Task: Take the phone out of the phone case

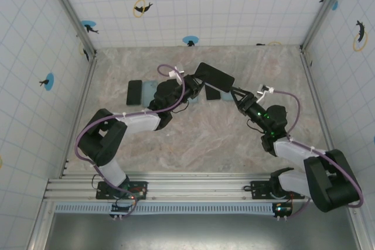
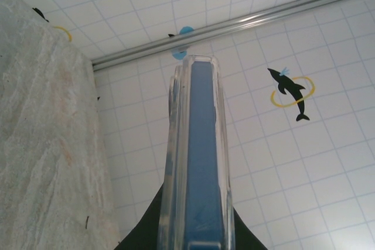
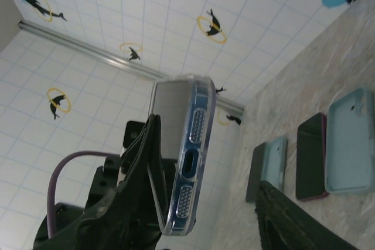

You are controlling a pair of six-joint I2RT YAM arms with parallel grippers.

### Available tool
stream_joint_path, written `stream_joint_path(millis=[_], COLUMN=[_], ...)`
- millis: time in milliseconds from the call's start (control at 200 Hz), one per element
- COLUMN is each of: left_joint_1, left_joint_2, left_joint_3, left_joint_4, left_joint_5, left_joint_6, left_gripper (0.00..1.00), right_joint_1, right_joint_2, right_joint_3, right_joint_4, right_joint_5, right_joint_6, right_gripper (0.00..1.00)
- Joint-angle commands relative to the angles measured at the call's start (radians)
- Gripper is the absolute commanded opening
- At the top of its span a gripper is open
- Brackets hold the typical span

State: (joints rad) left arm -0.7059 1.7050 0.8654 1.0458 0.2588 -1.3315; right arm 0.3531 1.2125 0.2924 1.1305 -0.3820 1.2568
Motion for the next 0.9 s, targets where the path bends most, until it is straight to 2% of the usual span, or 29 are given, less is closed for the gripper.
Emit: stream_joint_path(millis=[0, 70, 185, 450, 771, 891], left_joint_1=[0.007, 0.009, 0.011, 0.011, 0.018, 0.018], left_joint_2=[-0.033, -0.037, -0.047, -0.049, -0.068, -0.055], left_joint_3=[0.044, 0.038, 0.030, 0.032, 0.006, 0.021], left_joint_4=[0.070, 0.071, 0.068, 0.073, 0.066, 0.076], left_joint_5=[0.034, 0.029, 0.008, 0.007, -0.030, -0.006], left_joint_6=[0.024, 0.025, 0.032, 0.023, 0.022, 0.001], left_gripper=[0.00, 0.00, 0.00, 0.00, 0.00, 0.00], right_joint_1=[0.020, 0.030, 0.044, 0.052, 0.060, 0.056], right_joint_2=[0.023, 0.031, 0.036, 0.051, 0.058, 0.054], right_joint_3=[0.029, 0.030, 0.021, 0.022, 0.013, 0.011], right_joint_4=[0.114, 0.119, 0.123, 0.136, 0.138, 0.126], right_joint_5=[-0.057, -0.057, -0.048, -0.032, -0.032, -0.024], right_joint_6=[0.061, 0.067, 0.072, 0.077, 0.077, 0.066], right_gripper=[0.49, 0.43, 0.41, 0.31, 0.25, 0.22])
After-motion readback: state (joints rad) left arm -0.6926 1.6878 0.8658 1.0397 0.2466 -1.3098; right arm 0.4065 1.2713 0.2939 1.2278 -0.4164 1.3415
